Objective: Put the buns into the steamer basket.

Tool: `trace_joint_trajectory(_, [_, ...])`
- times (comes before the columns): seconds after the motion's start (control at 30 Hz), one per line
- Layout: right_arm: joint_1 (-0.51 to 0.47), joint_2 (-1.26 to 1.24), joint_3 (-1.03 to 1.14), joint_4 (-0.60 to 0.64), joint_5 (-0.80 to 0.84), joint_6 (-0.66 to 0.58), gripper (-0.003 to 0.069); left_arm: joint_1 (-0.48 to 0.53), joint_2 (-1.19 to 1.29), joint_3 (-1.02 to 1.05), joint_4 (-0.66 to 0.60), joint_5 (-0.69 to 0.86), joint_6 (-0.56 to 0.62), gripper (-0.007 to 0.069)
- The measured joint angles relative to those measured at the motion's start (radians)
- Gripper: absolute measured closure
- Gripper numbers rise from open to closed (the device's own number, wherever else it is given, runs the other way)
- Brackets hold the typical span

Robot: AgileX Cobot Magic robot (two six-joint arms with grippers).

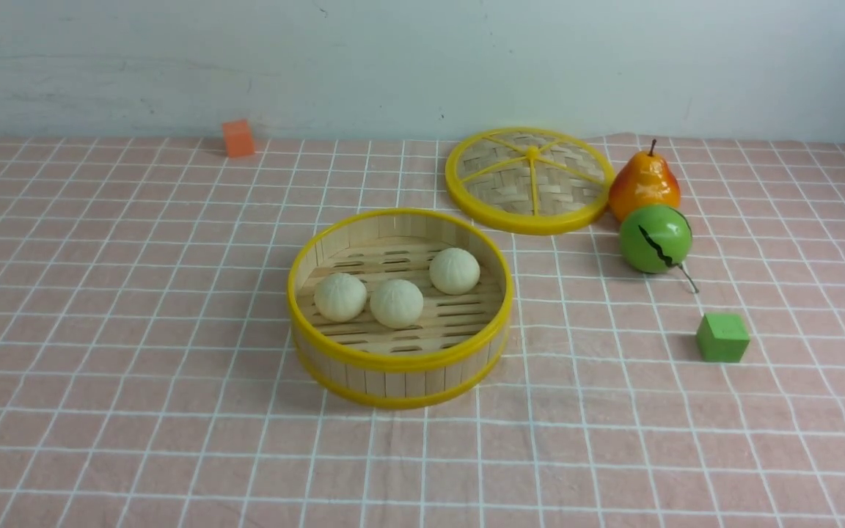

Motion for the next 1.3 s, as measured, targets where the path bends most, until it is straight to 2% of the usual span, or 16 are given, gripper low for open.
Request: trace_joint_trajectory(1.3, [0.0,0.0,0.0,-0.001,0.001,-0.001,0.0648,0.0,0.0,0.0,0.0,0.0,0.0,0.0533])
